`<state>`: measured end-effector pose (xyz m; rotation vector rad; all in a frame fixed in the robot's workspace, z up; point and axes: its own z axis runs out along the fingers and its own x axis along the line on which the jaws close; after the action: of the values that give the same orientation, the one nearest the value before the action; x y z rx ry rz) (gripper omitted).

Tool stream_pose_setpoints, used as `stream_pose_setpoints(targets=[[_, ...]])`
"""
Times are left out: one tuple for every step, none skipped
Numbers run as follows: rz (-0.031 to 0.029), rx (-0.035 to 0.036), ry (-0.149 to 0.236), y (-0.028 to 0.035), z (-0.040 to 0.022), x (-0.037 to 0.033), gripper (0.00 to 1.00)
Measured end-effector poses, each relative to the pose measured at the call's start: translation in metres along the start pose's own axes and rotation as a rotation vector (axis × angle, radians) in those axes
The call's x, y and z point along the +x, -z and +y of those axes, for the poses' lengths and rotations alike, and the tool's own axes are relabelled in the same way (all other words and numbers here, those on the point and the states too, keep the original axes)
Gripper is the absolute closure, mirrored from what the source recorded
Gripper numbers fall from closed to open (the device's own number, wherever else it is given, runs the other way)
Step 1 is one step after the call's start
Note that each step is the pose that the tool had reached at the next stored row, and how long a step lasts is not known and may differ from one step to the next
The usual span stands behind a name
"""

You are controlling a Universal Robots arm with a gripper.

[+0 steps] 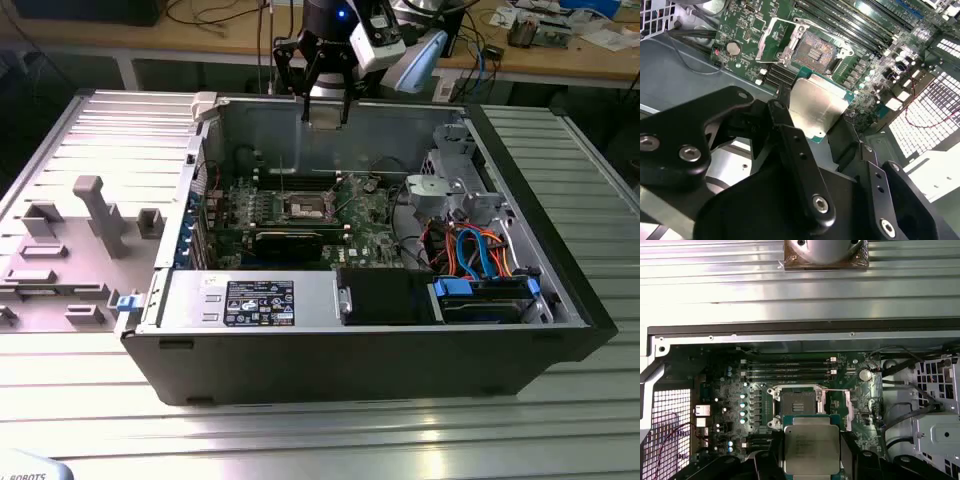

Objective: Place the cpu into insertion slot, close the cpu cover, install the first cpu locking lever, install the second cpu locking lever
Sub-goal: 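Place the cpu into insertion slot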

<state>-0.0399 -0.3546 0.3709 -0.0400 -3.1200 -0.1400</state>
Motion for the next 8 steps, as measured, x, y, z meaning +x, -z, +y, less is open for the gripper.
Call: stream_pose_setpoints(targets=[[0.0000, 0.0000, 0.000, 0.0000, 0.0000, 0.0000, 0.46], [0.0000, 0.0000, 0.000, 0.0000, 0.0000, 0.0000, 0.46], [0.0000, 0.0000, 0.000, 0.0000, 0.0000, 0.0000, 0.46], [0.0000, 0.0000, 0.000, 0.0000, 0.0000, 0.0000, 0.46], [0.0000, 0.0000, 0.000, 0.0000, 0.0000, 0.0000, 0.46], [0.0000, 0.0000, 0.000, 0.0000, 0.0000, 0.0000, 0.46], [0.0000, 0.0000, 0.000, 0.0000, 0.0000, 0.0000, 0.46], [0.0000, 0.0000, 0.000, 0.0000, 0.0000, 0.0000, 0.46]])
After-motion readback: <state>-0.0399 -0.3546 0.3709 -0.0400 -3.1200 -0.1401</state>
